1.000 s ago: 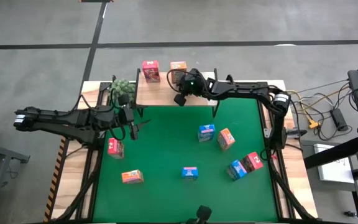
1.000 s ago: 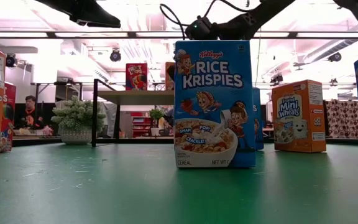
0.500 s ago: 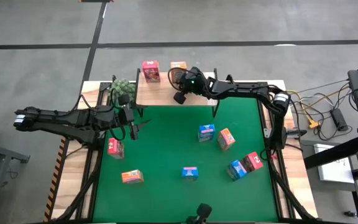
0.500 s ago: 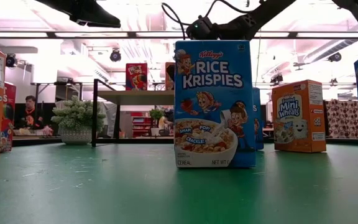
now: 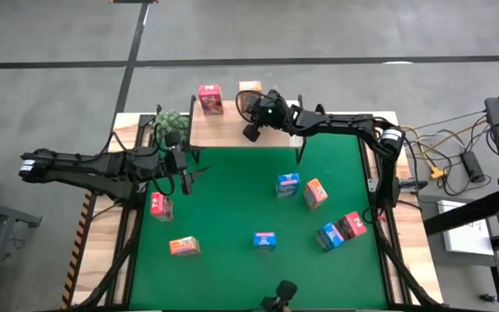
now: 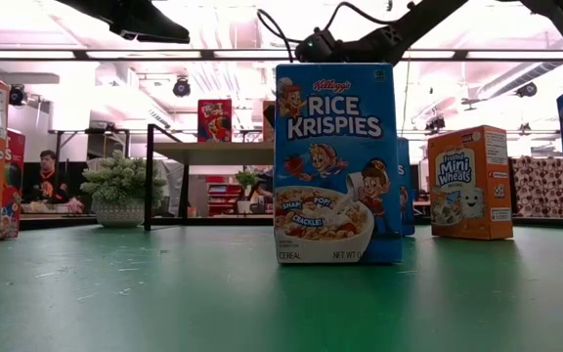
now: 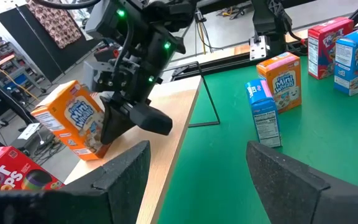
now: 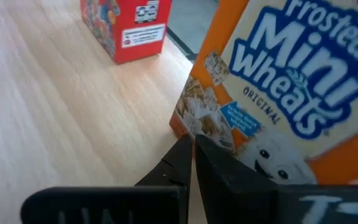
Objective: Stack cereal on shelf
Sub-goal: Put the bottom left orange cereal box on the shelf, then put the top middle blue cereal box on the shelf
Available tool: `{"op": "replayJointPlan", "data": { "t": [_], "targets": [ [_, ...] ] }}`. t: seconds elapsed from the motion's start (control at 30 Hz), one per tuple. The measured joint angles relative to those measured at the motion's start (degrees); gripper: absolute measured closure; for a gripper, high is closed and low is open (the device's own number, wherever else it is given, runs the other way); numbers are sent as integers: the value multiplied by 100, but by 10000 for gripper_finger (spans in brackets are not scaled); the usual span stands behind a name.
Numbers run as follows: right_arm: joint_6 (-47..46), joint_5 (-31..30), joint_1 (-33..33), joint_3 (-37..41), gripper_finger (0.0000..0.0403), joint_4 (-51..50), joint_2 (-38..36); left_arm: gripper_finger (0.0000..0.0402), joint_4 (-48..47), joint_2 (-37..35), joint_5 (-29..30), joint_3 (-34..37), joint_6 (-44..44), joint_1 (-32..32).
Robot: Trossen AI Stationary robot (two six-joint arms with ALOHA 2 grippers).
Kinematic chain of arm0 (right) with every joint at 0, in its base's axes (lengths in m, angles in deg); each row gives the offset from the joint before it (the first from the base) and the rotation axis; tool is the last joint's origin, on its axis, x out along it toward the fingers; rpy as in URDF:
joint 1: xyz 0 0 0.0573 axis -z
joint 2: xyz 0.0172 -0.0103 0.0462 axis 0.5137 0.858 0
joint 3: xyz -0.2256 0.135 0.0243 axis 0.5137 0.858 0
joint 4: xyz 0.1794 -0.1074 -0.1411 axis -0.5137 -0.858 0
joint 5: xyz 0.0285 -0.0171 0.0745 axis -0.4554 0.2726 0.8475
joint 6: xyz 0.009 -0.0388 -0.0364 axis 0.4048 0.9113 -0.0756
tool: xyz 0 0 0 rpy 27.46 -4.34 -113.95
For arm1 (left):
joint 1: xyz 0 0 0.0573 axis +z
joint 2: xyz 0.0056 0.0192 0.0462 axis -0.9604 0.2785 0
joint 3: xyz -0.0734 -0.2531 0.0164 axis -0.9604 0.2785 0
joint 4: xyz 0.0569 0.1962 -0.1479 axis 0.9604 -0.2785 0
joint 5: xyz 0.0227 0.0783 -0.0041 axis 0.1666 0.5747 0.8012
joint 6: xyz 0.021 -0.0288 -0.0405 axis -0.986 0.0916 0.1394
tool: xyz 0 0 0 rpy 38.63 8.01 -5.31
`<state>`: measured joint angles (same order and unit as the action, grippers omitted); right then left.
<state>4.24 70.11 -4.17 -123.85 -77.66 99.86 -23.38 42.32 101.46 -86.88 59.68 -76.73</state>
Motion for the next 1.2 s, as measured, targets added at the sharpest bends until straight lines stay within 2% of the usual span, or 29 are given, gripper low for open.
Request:
{"op": "replayJointPlan", "data": {
  "t": [0.4,0.63,0.9,1.03,1.2],
  "targets": [
    [-138,37,-286,0,390,-340,-292,153,2,0,0,0,0,-2],
    [-547,387,-691,0,390,-1608,-1081,153,38,1,0,0,0,-2],
    [-735,1519,-1225,-2,390,-3825,-2010,153,70,-1,0,0,4,0],
    [-845,1475,-1557,25,390,-4806,-2273,153,79,1,0,0,46,-1],
    [-993,1450,-1973,410,390,-5098,-2525,153,79,0,0,0,199,1]
  ]
}}
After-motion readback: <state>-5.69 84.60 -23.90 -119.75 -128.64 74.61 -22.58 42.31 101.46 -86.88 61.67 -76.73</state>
